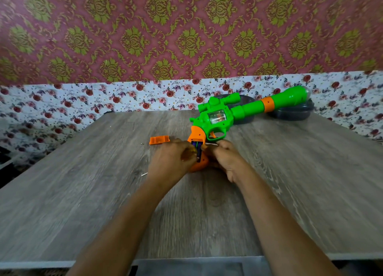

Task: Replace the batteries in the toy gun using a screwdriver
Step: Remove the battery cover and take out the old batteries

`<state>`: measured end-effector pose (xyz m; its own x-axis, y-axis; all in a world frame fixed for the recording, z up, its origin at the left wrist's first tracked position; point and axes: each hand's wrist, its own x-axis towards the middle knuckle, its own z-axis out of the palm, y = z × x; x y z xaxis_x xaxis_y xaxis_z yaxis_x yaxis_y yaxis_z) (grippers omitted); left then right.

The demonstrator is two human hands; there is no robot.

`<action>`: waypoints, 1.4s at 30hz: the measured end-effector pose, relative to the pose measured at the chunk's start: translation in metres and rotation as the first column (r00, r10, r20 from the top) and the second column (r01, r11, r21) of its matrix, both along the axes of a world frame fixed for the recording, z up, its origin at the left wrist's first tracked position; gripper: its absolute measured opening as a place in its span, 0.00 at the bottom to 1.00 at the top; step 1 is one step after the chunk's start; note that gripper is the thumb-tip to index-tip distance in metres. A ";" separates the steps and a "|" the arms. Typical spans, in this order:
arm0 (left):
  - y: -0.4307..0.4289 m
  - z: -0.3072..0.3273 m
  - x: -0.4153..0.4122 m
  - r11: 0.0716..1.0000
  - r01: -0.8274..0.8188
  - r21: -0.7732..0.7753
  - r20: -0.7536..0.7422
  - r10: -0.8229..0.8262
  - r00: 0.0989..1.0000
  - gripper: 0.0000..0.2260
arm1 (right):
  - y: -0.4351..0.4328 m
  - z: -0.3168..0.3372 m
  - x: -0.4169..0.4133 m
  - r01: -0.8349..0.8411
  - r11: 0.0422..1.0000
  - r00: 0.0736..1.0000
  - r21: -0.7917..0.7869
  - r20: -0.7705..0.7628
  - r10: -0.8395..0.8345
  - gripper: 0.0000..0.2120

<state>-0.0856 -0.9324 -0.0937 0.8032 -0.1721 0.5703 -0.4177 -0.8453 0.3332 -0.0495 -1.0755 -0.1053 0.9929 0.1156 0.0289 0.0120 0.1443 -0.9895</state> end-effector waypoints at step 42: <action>0.017 0.018 -0.007 0.349 0.001 -0.937 -0.100 -0.271 0.957 0.06 | -0.012 -0.005 0.012 0.102 0.993 0.994 0.054 -0.033 -0.100 0.04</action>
